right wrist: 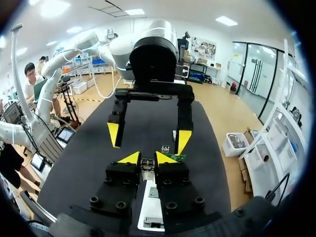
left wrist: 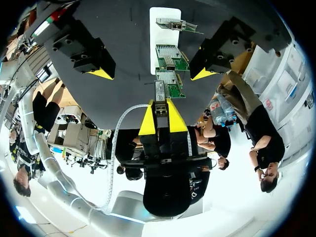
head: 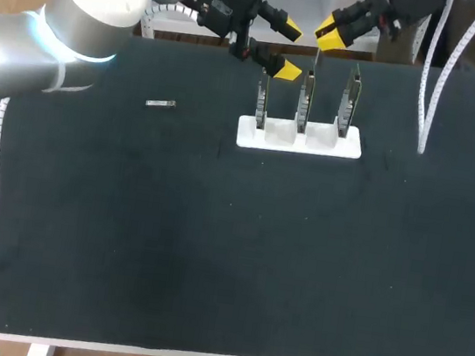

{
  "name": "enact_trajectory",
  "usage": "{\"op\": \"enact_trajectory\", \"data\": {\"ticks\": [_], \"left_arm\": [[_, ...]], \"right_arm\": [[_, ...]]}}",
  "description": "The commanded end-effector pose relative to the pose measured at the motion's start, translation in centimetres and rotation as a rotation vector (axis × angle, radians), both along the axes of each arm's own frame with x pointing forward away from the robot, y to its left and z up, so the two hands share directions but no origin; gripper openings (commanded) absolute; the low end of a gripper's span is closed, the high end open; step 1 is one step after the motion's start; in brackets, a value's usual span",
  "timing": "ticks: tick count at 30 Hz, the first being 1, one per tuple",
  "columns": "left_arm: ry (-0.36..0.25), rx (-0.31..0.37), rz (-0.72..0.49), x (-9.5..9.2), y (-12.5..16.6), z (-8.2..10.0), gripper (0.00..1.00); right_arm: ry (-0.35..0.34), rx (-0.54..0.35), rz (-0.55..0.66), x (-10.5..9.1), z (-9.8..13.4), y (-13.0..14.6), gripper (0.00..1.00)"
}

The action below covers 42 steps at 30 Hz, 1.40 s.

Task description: Pick up the optical module with the left hand, and insert it into the network port with the right hand.

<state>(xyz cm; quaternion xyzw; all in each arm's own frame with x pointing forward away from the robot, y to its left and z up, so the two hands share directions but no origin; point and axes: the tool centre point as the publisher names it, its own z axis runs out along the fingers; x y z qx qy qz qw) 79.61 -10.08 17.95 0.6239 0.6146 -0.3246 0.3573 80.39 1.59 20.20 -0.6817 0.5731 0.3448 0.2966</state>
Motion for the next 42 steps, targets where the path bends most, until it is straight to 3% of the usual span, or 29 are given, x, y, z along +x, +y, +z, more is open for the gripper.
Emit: {"op": "enact_trajectory", "data": {"ticks": [1,28,42], "left_arm": [[-0.003,-0.001,0.001,-0.1,0.0,0.0,1.0],[-0.003,-0.001,0.001,-0.1,0.0,0.0,1.0],[-0.003,-0.001,0.001,-0.1,0.0,0.0,1.0]], "right_arm": [[0.029,-0.002,0.023,0.7,-0.2,0.0,0.0],[0.076,-0.004,0.028,0.5,-2.3,0.0,0.0],[0.067,-0.004,0.03,1.3,-2.0,0.3,0.0]]}}
